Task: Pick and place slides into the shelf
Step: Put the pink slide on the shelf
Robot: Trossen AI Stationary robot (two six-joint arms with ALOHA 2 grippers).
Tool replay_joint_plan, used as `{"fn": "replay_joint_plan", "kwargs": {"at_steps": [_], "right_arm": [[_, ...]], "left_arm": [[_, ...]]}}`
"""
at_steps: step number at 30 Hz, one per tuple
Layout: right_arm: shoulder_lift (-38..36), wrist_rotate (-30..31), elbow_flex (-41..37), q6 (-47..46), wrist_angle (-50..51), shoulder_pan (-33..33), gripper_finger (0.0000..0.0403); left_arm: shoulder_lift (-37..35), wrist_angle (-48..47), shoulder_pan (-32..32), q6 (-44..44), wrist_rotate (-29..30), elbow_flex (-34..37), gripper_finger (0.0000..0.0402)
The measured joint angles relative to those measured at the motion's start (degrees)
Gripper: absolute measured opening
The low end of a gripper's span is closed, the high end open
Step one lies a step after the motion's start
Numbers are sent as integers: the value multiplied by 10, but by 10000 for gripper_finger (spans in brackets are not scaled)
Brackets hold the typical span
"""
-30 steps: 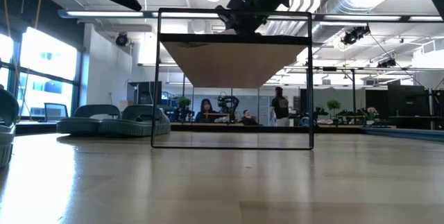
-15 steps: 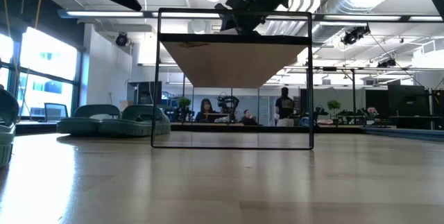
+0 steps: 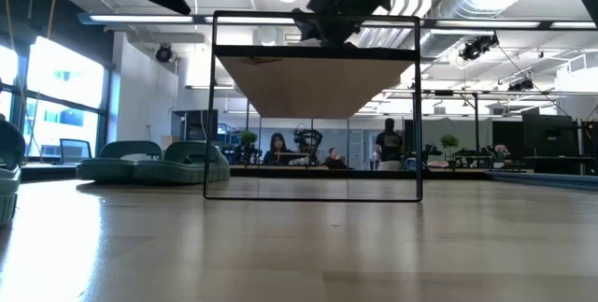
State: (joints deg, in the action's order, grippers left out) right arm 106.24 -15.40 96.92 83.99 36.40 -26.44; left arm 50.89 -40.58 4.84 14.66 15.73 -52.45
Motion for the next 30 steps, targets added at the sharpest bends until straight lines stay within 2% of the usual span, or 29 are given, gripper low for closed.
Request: {"fn": "replay_joint_plan", "kwargs": {"at_steps": [8, 16, 18, 20, 22, 27, 30], "right_arm": [[0, 28, 1, -17, 12, 0, 114], [-29, 33, 2, -47, 26, 2, 114], [-39, 34, 2, -64, 41, 2, 114], [-47, 40, 2, -87, 57, 2, 114], [-55, 49, 2, -128, 65, 2, 114], [-92, 73, 2, -259, 85, 1, 113], [-123, 105, 2, -357, 103, 1, 97]], "left_arm": [[0, 0, 0, -6, 10, 0, 1], [0, -1, 1, -28, 92, 0, 1], [5, -2, 13, -48, 117, 0, 1], [11, -4, 42, -63, 115, 0, 1], [25, 9, 86, -66, 84, 0, 1], [74, 52, 219, -41, -75, 0, 1], [94, 99, 293, -21, -147, 0, 1]]}}
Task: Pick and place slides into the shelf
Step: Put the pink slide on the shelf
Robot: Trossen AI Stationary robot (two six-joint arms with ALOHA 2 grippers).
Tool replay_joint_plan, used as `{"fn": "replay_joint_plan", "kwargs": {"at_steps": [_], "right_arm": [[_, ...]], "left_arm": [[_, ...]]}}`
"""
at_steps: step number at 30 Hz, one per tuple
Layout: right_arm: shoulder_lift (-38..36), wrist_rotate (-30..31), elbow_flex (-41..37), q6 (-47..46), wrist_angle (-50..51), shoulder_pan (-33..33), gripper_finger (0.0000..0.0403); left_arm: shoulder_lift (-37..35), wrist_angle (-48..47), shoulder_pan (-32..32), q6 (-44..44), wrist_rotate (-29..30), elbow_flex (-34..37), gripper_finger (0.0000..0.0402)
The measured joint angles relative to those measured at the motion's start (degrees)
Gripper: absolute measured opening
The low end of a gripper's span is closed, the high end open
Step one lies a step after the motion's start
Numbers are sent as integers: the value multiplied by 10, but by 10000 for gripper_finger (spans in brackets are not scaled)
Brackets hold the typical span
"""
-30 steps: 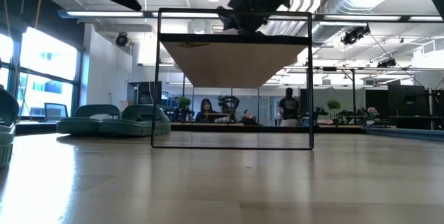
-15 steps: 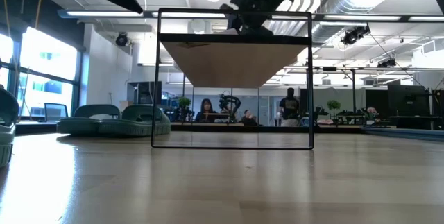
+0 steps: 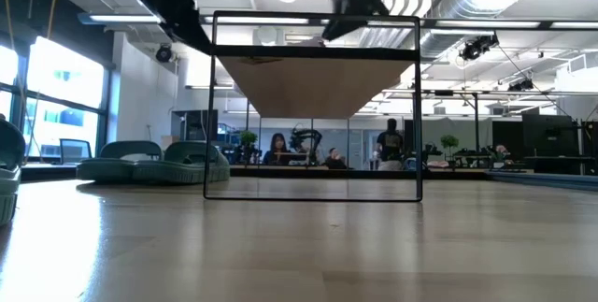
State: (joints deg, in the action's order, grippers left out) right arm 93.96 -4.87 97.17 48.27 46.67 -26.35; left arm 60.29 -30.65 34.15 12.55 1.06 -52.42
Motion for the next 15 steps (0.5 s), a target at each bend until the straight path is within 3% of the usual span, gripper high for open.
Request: {"fn": "replay_joint_plan", "kwargs": {"at_steps": [4, 7, 11, 15], "right_arm": [[-48, 2, 0, -108, 56, -13, 50], [-78, -44, 0, -210, 116, -33, 9], [-118, -87, -29, -348, 172, -48, 10], [-181, -89, -140, -420, 121, -27, 3]], "left_arm": [[17, 37, 79, 12, -62, 0, 1], [32, 40, 127, 28, -96, 0, 1], [70, 35, 148, 44, -111, 0, 1], [117, 66, 150, 58, -165, 0, 0]]}}
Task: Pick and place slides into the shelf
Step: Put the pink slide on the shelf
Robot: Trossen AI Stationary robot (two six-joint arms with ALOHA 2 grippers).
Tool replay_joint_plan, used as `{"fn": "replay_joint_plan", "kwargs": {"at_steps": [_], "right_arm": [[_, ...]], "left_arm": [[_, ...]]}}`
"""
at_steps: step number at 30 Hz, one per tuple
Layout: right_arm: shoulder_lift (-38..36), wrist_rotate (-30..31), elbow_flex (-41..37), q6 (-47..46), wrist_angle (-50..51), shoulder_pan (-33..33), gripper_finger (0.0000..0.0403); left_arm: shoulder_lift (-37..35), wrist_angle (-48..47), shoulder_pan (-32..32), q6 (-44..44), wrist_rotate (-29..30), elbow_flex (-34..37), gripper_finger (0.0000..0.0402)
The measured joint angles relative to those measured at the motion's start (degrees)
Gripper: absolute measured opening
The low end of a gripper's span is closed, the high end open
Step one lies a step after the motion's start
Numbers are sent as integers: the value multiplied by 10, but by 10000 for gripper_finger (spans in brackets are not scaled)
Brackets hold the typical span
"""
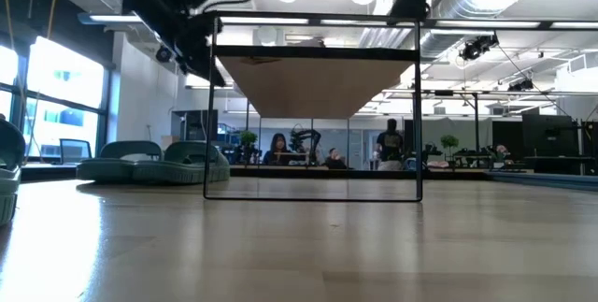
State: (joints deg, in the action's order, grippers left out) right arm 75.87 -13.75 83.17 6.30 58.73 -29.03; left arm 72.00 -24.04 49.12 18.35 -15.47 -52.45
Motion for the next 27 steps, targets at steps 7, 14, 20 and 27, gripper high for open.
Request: {"fn": "replay_joint_plan", "kwargs": {"at_steps": [7, 14, 20, 27], "right_arm": [[-114, 41, -199, -138, -145, 51, 0], [-123, 66, -290, -216, -192, 105, 0], [-108, 64, -323, -238, -257, 128, 0], [-94, 66, -323, -229, -277, 127, 0]], "left_arm": [[31, 12, 0, 7, -26, 0, 0], [31, 11, 0, 9, -36, 0, 0], [31, 9, 0, 9, -49, 0, 0], [31, 5, -5, 15, -69, 0, 0]]}}
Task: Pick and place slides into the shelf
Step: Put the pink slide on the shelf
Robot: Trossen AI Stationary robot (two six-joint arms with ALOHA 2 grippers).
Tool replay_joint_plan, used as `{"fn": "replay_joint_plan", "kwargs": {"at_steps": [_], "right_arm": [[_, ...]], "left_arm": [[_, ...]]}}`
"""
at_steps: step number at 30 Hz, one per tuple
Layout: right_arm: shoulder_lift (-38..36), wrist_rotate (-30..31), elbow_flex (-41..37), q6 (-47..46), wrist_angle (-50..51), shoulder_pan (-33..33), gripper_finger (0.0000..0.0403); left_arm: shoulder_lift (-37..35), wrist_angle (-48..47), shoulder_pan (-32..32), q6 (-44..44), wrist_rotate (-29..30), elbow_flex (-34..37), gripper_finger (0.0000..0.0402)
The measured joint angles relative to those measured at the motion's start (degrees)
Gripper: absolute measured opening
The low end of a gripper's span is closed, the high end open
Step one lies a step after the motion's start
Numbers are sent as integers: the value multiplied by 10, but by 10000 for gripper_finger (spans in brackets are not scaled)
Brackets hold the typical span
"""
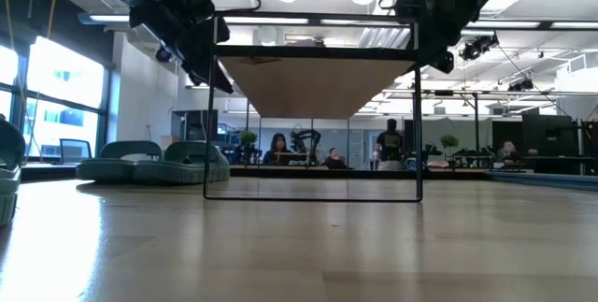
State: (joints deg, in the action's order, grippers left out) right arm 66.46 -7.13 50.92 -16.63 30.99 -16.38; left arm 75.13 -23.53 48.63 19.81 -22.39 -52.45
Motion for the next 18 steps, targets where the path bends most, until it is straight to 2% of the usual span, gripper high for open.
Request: {"fn": "replay_joint_plan", "kwargs": {"at_steps": [18], "right_arm": [[11, -1, 0, 6, -9, 0, 0]], "left_arm": [[0, -7, -12, 10, -28, 0, 0]]}}
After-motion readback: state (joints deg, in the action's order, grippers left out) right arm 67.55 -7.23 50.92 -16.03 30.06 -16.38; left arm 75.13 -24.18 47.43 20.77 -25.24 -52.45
